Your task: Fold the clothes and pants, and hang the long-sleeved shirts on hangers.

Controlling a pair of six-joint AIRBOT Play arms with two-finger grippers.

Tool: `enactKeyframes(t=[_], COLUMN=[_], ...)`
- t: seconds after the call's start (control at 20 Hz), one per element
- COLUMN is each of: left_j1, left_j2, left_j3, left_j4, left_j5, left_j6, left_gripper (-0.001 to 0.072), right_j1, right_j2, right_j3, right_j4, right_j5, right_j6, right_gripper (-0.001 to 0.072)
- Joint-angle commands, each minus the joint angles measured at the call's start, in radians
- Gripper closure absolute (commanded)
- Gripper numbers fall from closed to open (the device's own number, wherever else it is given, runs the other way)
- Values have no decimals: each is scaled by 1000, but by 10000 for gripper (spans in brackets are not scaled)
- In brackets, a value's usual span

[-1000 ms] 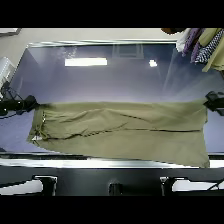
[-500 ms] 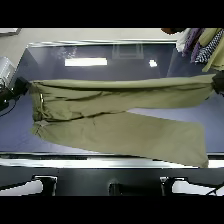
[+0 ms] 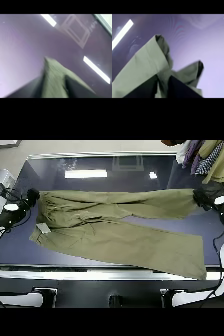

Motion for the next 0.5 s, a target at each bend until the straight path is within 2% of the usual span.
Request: enactKeyframes(t=[0.0,0.05,0.1,0.15,0.25,0.35,0.45], left_j1=[29,61,105,151,259,344,406], left_j2=[-2,13,30,47,80,124,198], left_j3=[1,1,1,0,-1,-24,-91], left_j4=[0,0,0,0,6,58,203], left_j5=[-25,-84,-171,-265,-489,-654,-732], left_j6=[0,0,0,0,0,-7,-103], left_gripper=[230,193,178,178,178,179,180], right_j1=[-7,-26,-53,-90,-179,-290,-389], right_j2=[-11,5,23,47,99,158,212], right_j3=[1,1,1,1,1,-3,-36], right_j4=[4,6,5,5,5,5,-1], right_j5=[23,72,133,208,359,542,705], right_j6=[41,48,64,71,26,-31,-105], right_gripper=[274,211,208,129,118,118,117])
